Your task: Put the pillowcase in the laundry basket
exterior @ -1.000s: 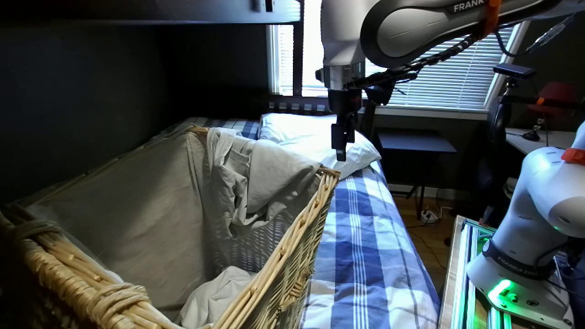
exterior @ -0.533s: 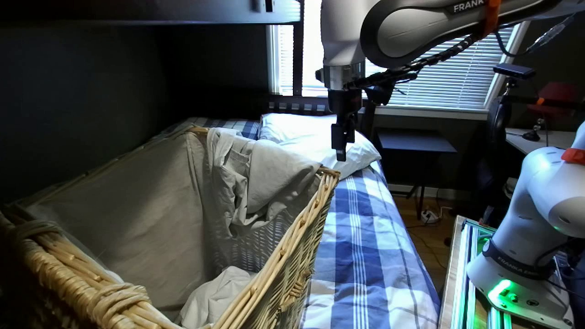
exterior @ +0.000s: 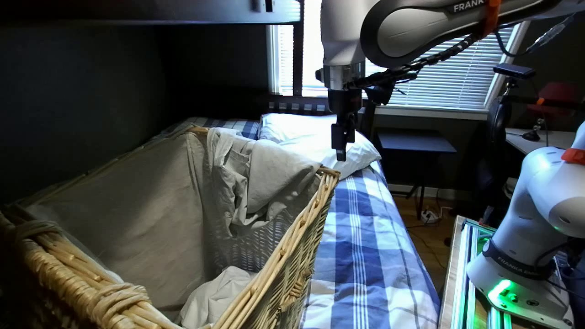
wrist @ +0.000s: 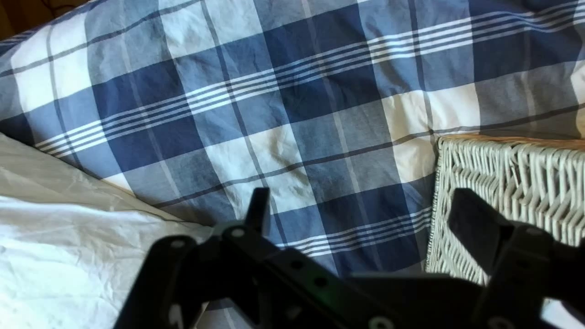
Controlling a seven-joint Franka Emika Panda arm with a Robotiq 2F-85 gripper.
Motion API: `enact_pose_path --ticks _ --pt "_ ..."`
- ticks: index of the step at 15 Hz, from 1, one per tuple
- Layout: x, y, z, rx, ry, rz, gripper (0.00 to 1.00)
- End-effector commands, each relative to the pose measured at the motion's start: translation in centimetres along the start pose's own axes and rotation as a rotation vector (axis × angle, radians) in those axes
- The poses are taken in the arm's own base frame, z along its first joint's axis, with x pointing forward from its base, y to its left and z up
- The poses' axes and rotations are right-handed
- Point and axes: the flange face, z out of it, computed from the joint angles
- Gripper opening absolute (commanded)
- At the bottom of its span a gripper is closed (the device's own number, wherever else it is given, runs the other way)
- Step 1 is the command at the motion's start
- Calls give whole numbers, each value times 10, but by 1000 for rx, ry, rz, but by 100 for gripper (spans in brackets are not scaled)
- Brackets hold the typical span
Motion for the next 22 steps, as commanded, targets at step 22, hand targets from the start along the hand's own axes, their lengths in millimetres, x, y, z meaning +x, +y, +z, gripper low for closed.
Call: enact_pose_path --ticks 22 --pt "104 1 7 267 335 -777 100"
